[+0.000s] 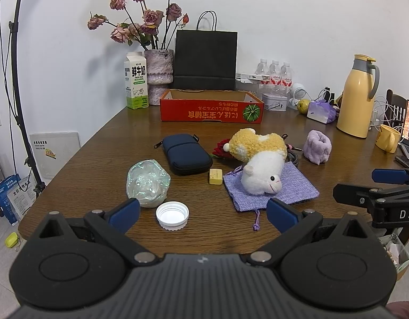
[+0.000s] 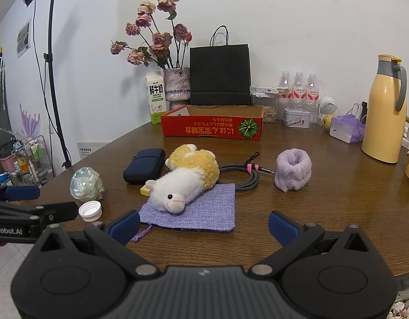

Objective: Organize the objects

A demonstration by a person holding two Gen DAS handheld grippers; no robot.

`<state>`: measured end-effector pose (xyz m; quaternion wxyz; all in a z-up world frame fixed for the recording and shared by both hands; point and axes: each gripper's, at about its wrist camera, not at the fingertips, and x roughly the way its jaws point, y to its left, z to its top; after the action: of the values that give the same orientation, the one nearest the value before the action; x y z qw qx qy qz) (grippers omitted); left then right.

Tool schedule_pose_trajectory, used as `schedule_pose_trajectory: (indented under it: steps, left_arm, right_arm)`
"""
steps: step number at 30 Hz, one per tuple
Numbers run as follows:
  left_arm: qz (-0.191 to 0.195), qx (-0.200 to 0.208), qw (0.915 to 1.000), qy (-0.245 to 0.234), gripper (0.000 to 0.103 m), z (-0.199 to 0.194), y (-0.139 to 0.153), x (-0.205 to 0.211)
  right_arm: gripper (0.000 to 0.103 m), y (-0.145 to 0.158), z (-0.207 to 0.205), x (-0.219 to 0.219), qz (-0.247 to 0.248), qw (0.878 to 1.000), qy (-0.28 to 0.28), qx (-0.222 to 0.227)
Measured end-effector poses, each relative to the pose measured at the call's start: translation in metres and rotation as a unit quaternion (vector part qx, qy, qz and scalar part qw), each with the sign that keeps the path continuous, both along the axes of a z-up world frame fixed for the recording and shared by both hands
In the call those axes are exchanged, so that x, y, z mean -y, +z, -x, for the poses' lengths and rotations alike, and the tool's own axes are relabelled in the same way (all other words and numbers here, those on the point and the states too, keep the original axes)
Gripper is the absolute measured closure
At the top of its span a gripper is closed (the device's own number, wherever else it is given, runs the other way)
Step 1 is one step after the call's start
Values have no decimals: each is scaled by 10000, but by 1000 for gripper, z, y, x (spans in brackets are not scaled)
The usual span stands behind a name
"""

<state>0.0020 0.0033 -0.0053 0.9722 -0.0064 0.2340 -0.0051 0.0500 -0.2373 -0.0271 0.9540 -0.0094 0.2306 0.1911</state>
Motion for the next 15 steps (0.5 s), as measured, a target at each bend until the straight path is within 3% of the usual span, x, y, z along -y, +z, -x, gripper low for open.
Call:
schedule_pose_trajectory:
  steps: [15]
  left_arm:
    - [17,-5,10000,2,0,0,-1,-1]
  right_arm:
    - [0,0,0,0,5,10000,0,-1]
